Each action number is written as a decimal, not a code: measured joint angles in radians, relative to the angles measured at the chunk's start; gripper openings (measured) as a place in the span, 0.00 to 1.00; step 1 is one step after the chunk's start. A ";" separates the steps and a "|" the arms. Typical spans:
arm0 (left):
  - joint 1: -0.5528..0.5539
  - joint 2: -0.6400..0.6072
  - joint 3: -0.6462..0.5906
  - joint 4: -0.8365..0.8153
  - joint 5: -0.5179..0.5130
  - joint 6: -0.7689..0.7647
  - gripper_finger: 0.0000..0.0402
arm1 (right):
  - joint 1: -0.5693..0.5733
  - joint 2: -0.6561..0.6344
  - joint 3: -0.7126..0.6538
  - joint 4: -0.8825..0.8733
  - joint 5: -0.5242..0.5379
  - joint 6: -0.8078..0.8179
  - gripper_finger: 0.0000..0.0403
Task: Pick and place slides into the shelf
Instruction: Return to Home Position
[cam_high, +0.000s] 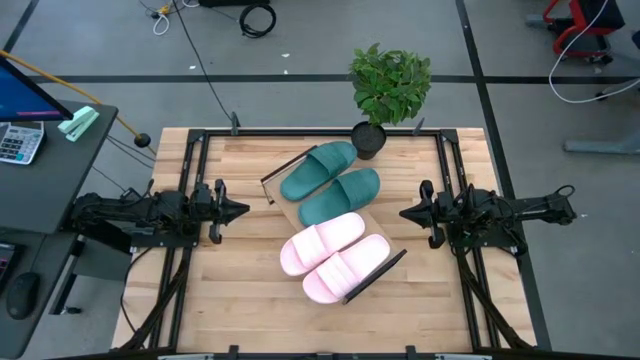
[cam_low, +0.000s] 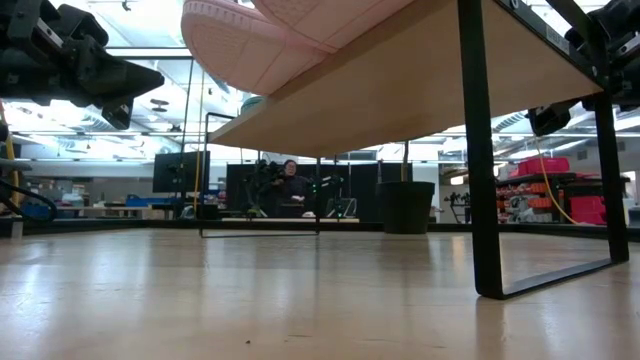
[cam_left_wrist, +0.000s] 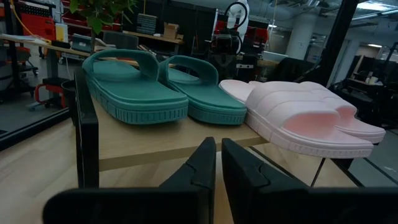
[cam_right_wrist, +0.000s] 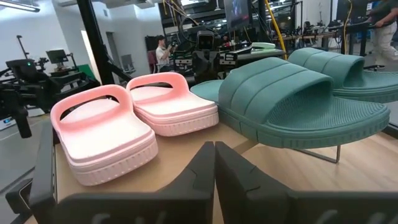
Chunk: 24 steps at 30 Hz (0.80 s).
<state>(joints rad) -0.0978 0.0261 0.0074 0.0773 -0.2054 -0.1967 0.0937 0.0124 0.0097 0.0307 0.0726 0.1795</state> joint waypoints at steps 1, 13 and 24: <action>0.000 0.000 0.000 0.000 0.000 0.000 0.08 | 0.000 0.000 0.000 0.000 0.000 0.000 0.04; 0.000 0.000 0.000 0.000 0.000 0.000 0.08 | 0.000 0.000 0.000 0.000 0.000 0.001 0.04; 0.000 0.000 0.000 0.000 0.000 0.000 0.08 | 0.000 0.000 0.000 0.000 0.000 0.001 0.04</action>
<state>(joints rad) -0.0976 0.0259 0.0072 0.0774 -0.2053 -0.1967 0.0937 0.0124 0.0097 0.0307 0.0728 0.1806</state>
